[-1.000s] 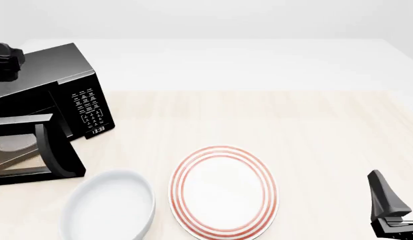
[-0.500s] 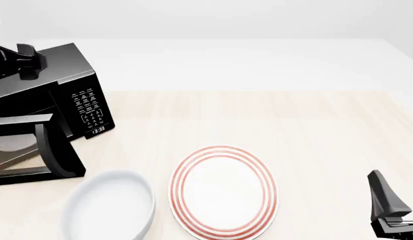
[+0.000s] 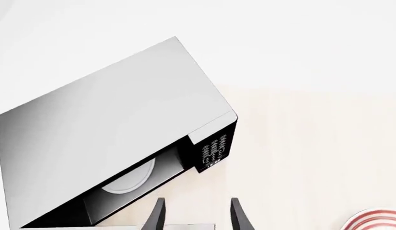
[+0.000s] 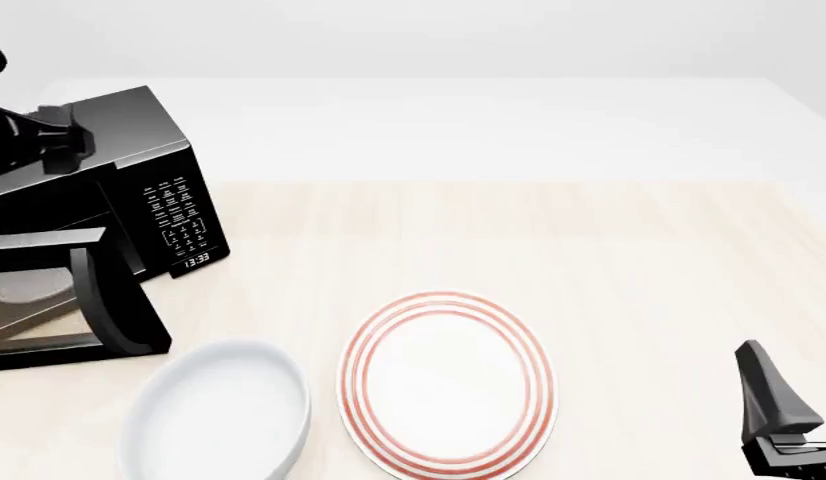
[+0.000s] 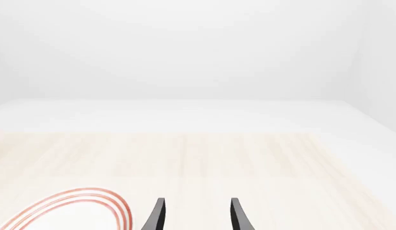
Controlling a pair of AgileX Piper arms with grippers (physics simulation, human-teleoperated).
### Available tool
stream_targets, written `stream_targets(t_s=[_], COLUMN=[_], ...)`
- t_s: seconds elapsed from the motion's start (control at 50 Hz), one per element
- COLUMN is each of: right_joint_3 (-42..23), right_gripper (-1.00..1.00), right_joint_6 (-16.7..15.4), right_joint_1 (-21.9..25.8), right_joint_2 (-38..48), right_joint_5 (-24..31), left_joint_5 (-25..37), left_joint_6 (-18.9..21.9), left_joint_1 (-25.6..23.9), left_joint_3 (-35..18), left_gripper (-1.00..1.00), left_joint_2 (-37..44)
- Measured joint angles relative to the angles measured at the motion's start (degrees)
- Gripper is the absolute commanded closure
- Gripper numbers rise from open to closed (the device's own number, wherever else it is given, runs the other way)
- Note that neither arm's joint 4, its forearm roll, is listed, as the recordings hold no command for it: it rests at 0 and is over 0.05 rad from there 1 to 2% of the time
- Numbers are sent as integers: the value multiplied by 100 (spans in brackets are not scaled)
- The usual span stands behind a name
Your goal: Open the microwave.
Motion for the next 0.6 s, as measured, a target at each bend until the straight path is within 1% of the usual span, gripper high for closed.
stream_targets(t_s=[0.3, 0.6], right_joint_3=[-1, -1], right_gripper=[-100, -100], right_joint_6=[0, 0], right_joint_1=[1, 1], right_joint_2=[1, 2], right_joint_5=[-1, -1], left_joint_5=[-79, -122], left_joint_6=[-54, -69], left_joint_1=[141, 262], left_joint_3=[132, 90], left_gripper=[-100, -100], left_joint_2=[105, 350])
